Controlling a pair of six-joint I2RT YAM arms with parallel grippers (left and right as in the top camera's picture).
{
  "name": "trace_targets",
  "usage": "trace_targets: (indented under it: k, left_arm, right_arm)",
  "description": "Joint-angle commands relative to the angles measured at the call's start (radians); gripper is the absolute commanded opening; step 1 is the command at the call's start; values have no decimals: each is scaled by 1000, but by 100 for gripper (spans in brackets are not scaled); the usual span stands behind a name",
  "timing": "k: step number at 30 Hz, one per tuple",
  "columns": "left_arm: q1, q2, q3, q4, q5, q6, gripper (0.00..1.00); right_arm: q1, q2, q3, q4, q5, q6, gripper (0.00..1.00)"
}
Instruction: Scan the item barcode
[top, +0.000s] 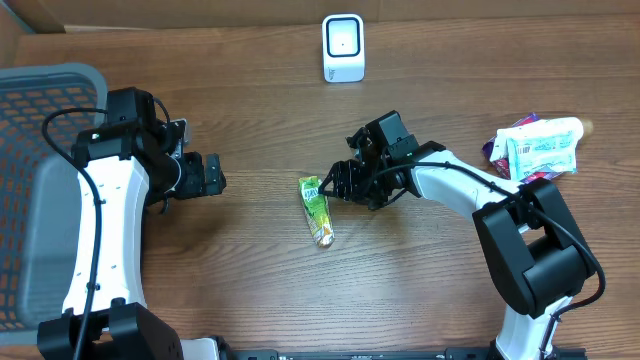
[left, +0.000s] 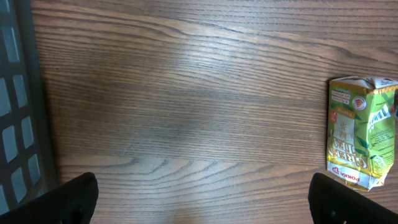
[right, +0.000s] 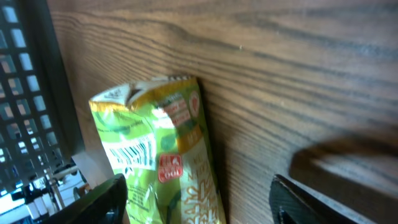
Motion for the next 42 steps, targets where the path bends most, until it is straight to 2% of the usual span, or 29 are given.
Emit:
trace_targets:
  k: [1,5,7,9,15,17,21,28,31,33,34,37,42]
  left_arm:
    - [4,6,6,1,6,16,100]
    - [4,6,6,1,6,16,99]
    - [4,6,6,0,6,16,100]
    - [4,6,6,0,6,16,100]
    - [4,6,6,0,6,16,100]
    - [4,6,6,0,6,16,100]
    - [4,6,6,0,6,16,100]
    - [4,6,6,0,6,16,100]
    - [4,6,6,0,6,16,99]
    - [4,6,6,0,6,16,100]
    - [4,6,6,0,6,16,100]
    - [4,6,6,1,6,16,100]
    - [2,6,6,0,6,16,100]
  right_arm:
    - [27,-11,9,-3,-21,-38,75]
    - [68,34,9,2,-76,-37,71]
    - [86,53,9,9,-90,-23,64]
    - [93,66,9,11,-90,15,47]
    - [114,66,9,10,-86,31,35]
    - [126,66,9,17,-76,31,28]
    - [137,66,10,31,-70,31,4]
    - [134,54,12,27,-58,30,4]
    - [129,9,30,-45,30,5,4]
    - [129,-37,69,-149,154,-35,4]
    - [132,-81,115,-249,287,-68,4]
    - [157,-130,189,-401,523,-87,4]
    - [212,-137,234,-547,827,-86,3]
